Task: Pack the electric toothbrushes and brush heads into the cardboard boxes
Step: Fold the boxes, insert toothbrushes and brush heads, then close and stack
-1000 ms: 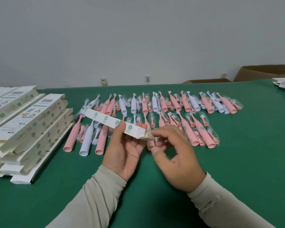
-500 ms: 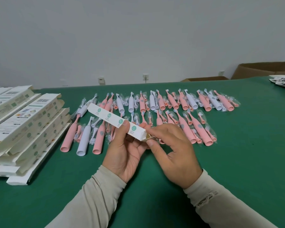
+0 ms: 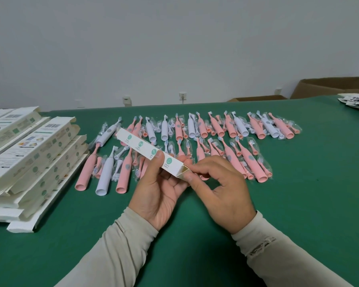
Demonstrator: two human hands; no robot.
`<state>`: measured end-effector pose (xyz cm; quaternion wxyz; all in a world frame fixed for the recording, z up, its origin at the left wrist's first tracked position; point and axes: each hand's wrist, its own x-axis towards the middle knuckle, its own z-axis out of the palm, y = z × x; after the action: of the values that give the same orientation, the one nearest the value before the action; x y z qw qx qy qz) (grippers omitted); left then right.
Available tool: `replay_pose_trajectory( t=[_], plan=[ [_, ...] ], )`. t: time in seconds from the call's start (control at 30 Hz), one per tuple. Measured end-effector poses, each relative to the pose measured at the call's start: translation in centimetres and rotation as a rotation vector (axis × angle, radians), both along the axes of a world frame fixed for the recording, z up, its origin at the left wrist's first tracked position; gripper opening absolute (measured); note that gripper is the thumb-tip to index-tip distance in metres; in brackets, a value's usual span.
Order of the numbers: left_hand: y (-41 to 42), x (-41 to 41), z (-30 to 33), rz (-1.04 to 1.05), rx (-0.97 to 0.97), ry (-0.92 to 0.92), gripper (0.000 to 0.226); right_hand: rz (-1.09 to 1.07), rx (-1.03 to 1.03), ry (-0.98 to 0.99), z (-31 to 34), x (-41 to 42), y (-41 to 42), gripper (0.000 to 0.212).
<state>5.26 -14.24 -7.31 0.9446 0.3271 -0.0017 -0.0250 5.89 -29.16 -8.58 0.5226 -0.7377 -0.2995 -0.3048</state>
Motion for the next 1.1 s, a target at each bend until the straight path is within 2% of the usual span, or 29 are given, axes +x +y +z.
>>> replay_pose_trajectory(
  t=[0.13, 0.37, 0.57, 0.67, 0.77, 0.87, 0.93, 0.97, 1.03, 1.1],
  plan=[
    [0.0, -0.2, 0.3, -0.019, 0.015, 0.025, 0.049, 0.013, 0.042, 0.066, 0.4, -0.2, -0.1, 0.008],
    [0.6, -0.2, 0.3, -0.069, 0.000, 0.010, 0.045, 0.043, -0.018, 0.057, 0.5, -0.3, -0.2, 0.013],
    [0.8, -0.4, 0.3, -0.190, 0.000, -0.006, 0.060, 0.031, 0.055, 0.216, 0.7, -0.4, -0.4, 0.006],
    [1.1, -0.3, 0.3, -0.144, 0.045, -0.013, 0.058, 0.018, 0.036, 0.243, 0.6, -0.3, -0.3, 0.007],
    [1.5, -0.3, 0.7, -0.050, 0.114, -0.027, 0.046, 0.050, 0.124, 0.320, 0.8, -0.3, -0.2, 0.006],
    [1.8, -0.3, 0.9, 0.136, 0.398, -0.103, 0.035, 0.034, 0.212, 0.386, 0.9, 0.2, -0.6, 0.006],
    [2.0, -0.3, 1.1, 0.262, 0.743, -0.211, 0.038, 0.068, 0.295, 0.449, 1.1, 0.5, -0.8, 0.008],
    [2.3, -0.3, 1.1, 0.314, 0.929, -0.282, 0.042, 0.107, 0.337, 0.475, 1.2, 0.5, -0.9, 0.014],
    [2.9, -0.2, 0.8, 0.376, 1.291, -0.399, 0.050, 0.199, 0.399, 0.511, 1.3, 0.4, -0.9, 0.039],
    [3.3, -0.2, 0.3, 0.394, 1.652, -0.453, 0.063, 0.260, 0.429, 0.516, 1.4, 0.4, -0.8, 0.047]
  ],
)
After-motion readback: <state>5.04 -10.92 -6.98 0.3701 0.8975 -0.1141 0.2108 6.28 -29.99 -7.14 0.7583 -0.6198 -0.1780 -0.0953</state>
